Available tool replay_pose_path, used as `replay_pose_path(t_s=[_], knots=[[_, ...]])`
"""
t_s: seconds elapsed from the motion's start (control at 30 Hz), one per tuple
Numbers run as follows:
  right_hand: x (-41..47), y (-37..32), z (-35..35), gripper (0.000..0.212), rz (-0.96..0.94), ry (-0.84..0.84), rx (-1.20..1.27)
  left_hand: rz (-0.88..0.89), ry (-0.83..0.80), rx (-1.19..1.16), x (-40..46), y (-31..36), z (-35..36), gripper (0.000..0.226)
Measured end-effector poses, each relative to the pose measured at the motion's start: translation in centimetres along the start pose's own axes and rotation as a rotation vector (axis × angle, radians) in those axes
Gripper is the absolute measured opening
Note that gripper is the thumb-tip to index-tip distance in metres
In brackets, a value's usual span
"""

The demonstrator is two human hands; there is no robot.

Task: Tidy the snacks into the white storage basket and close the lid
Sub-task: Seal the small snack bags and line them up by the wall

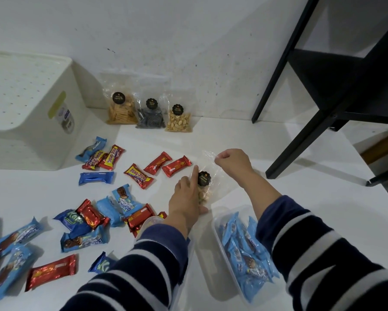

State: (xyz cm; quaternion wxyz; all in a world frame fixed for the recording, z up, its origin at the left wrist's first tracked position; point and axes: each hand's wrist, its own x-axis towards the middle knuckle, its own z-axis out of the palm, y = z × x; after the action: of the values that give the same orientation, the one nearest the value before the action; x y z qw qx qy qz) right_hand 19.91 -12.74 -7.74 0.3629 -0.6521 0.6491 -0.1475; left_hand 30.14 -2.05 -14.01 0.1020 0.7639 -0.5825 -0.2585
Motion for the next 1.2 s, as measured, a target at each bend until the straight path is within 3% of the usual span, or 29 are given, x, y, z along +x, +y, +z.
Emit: replay_pose_path(t_s=[0.13, 0.27, 0.37, 0.5, 1.1, 1.2], knots=[[0.3, -0.2, 0.2, 0.012, 0.013, 0.011, 0.042, 0.008, 0.001, 0.003, -0.1, -0.1, 0.0, 0.119], [0.6, -0.4, 0.7, 0.017, -0.010, -0.041, 0.013, 0.013, 0.013, -0.004, -0.2, 0.0, -0.1, 0.119], [0.7, -0.6, 0.7, 0.009, -0.010, -0.044, 0.002, 0.016, 0.008, -0.015, -0.2, 0.0, -0.1, 0.119], [0.9, -1.0, 0.5, 0.018, 0.022, -0.022, -0.029, 0.015, 0.005, 0.006, -0.2, 0.1, -0.2, 0.119], [1.3, -2.8, 1.2, 0.008, -0.012, -0.030, -0.193, 0.005, 0.005, -0.007, 0.0, 0.1, 0.0, 0.118], [1.6, -2.9, 1.6, 0.020, -0.034, -0.058, -0.180, -0.002, 0.008, -0.013, 0.0, 0.1, 0.1, 0.119]])
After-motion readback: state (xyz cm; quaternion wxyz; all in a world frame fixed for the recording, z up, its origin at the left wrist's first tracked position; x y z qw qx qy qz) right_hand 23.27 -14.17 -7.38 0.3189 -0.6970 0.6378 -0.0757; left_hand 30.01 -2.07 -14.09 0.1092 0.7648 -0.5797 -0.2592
